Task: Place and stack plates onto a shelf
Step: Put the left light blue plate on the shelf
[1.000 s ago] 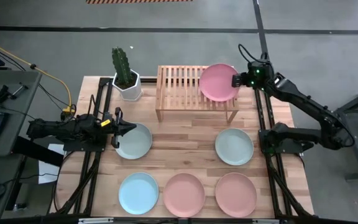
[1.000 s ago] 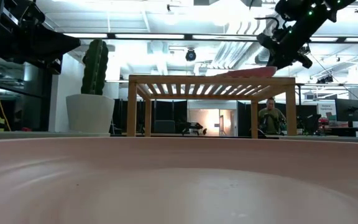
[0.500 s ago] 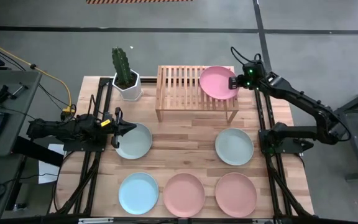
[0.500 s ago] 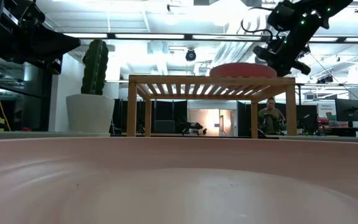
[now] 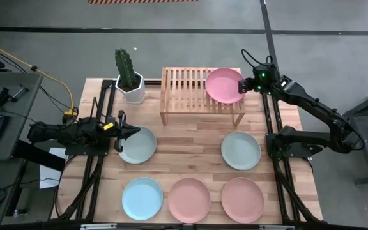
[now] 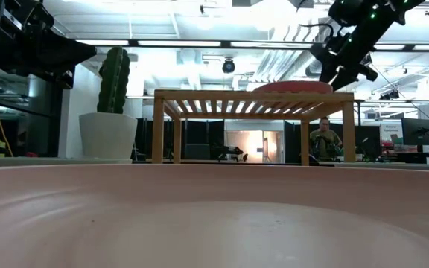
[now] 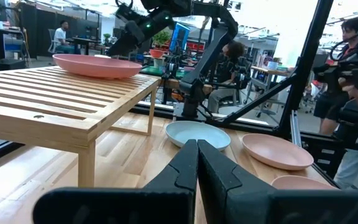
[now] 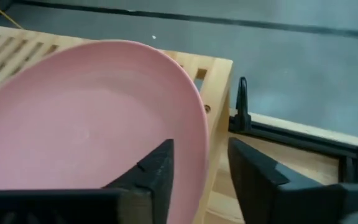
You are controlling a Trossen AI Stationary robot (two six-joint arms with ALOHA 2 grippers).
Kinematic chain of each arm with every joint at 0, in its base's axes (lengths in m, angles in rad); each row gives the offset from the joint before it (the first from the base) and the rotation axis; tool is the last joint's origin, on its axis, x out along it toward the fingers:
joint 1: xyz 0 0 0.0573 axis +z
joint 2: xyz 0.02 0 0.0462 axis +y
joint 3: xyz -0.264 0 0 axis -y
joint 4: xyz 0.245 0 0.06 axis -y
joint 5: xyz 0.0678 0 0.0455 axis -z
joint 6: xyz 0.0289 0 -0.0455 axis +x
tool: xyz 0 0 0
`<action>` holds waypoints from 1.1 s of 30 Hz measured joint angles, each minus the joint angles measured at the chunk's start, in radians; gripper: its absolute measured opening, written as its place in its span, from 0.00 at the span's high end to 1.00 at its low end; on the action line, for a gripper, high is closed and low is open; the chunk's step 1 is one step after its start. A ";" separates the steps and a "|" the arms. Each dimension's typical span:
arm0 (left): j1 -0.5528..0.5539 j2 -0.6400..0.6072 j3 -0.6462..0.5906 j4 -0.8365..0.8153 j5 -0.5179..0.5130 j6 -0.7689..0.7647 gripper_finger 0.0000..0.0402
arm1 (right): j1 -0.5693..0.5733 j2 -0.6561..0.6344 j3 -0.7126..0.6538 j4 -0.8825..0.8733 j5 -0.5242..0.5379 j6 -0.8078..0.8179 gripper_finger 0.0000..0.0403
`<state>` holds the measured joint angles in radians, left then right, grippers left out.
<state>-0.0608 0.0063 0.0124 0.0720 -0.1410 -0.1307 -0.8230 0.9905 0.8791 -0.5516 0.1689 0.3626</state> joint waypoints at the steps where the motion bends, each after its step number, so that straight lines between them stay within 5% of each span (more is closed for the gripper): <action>1: 0.000 0.000 0.000 0.000 0.000 0.000 1.00 | 0.000 -0.017 0.000 -0.003 -0.002 -0.011 0.63; 13: 0.000 0.000 0.000 0.000 0.000 0.001 1.00 | 0.093 -0.377 -0.021 -0.229 -0.234 -0.127 0.55; 20: 0.000 0.000 0.000 0.004 0.000 0.001 1.00 | 0.279 -0.766 -0.343 -0.182 -0.260 0.076 0.55; 25: 0.000 0.000 0.000 0.008 0.000 -0.079 1.00 | 0.385 -0.975 -0.567 0.088 -0.360 0.243 0.55; 33: 0.000 0.000 0.000 0.010 0.000 -0.162 1.00 | 0.500 -0.874 -0.540 0.255 -0.315 0.222 0.55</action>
<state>-0.0608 0.0059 0.0124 0.0820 -0.1413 -0.2931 -0.3229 0.1162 0.3387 -0.2971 -0.1456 0.5845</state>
